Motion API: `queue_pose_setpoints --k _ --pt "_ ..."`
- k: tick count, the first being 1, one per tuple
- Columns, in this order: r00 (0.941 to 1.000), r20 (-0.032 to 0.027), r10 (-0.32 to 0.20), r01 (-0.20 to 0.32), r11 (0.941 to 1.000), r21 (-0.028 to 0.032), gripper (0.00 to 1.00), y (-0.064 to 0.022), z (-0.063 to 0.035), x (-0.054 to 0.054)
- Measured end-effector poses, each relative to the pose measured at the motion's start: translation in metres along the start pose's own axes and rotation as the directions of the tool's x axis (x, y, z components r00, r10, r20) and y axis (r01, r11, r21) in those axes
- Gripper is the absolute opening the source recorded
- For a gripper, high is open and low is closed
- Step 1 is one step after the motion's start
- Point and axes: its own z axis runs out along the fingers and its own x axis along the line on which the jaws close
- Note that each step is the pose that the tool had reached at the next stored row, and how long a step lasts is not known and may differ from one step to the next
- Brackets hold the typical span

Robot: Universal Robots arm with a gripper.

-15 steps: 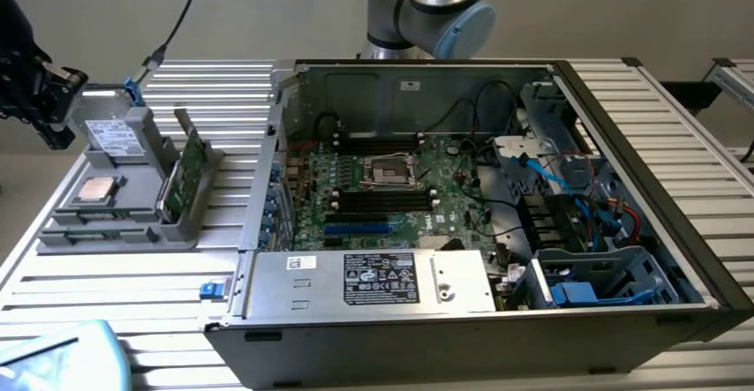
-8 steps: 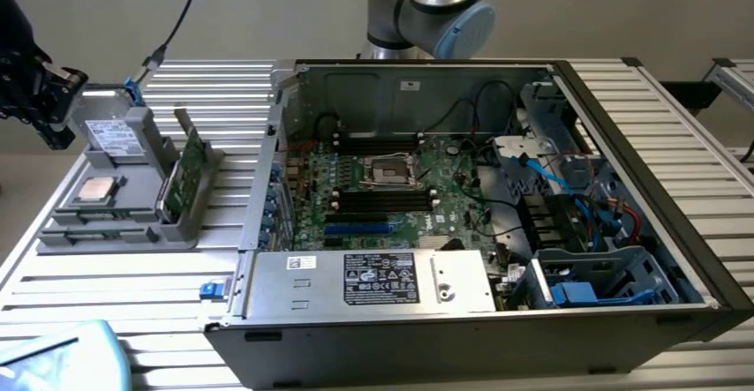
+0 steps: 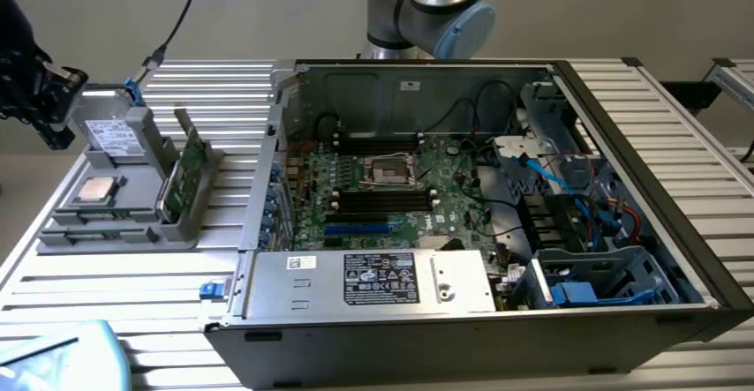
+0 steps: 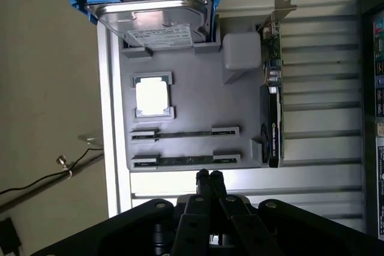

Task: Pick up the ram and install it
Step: 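Pick up the ram and move it above insertion slot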

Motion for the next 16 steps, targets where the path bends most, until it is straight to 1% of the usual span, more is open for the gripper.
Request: queue_pose_setpoints --k 2,4,6,8,11,13,16 --pt "0.9993 -0.0017 -0.037 0.037 0.9993 0.0015 0.11 0.0 0.0 0.0" --pt "0.9974 -0.0035 -0.072 0.072 0.9974 0.003 0.11 -0.0001 0.0 0.0" --pt "0.994 -0.0053 -0.109 0.109 0.994 0.0044 0.11 0.0 0.0 0.0" --pt "0.9895 -0.0071 -0.145 0.145 0.9895 0.0057 0.11 0.0 0.0001 0.0" --pt "0.9801 -0.0101 -0.198 0.198 0.9801 0.0076 0.11 0.0 0.0 0.0" --pt "0.9722 -0.0121 -0.234 0.234 0.9722 0.0088 0.11 0.0 0.0 0.0" --pt "0.958 -0.0151 -0.286 0.286 0.958 0.0103 0.11 0.0 0.0 0.0"
